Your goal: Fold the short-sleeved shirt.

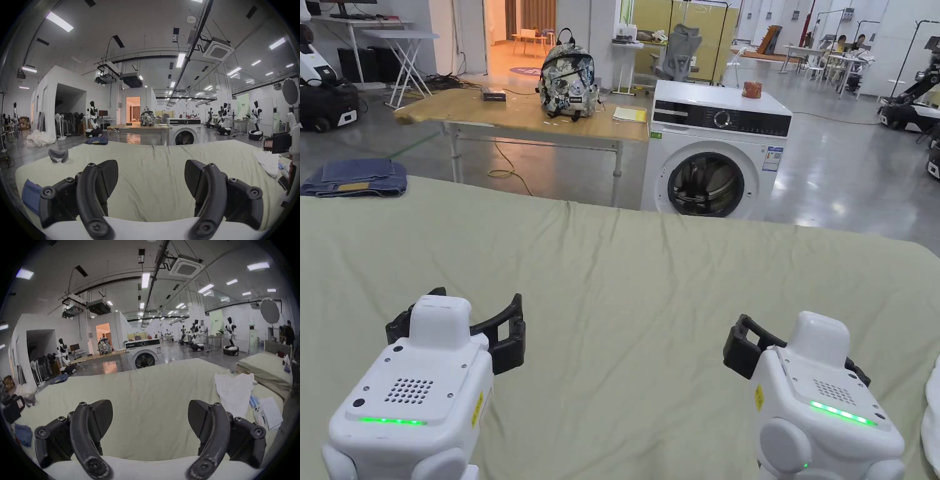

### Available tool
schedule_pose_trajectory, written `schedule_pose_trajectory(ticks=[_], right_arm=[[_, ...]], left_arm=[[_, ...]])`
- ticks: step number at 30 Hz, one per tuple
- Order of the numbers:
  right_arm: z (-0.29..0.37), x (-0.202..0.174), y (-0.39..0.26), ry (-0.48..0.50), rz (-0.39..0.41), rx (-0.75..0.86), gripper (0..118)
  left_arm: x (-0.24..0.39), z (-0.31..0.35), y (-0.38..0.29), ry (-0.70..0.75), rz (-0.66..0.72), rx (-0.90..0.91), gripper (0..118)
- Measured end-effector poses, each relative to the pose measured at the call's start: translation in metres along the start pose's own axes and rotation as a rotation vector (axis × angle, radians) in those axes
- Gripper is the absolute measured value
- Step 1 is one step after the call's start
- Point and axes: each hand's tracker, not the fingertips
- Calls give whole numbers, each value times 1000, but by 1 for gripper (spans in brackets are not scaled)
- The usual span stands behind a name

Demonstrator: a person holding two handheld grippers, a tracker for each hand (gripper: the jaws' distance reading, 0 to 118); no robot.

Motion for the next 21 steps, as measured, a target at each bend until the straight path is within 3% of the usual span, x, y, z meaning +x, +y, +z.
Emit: schedule_pose_trajectory(ticks=[17,20,21], right_arm=[[-2,-6,-2,-35,67,-9,97],[-2,2,-2,50,27,-13,97],[-2,1,-2,34,34,-17,97]], left_arm=[[-6,-3,0,-29,-1,-19,86],[-5,-3,-1,-34,2,-26,86],[-5,-4,-1,-36,3,-28,86]])
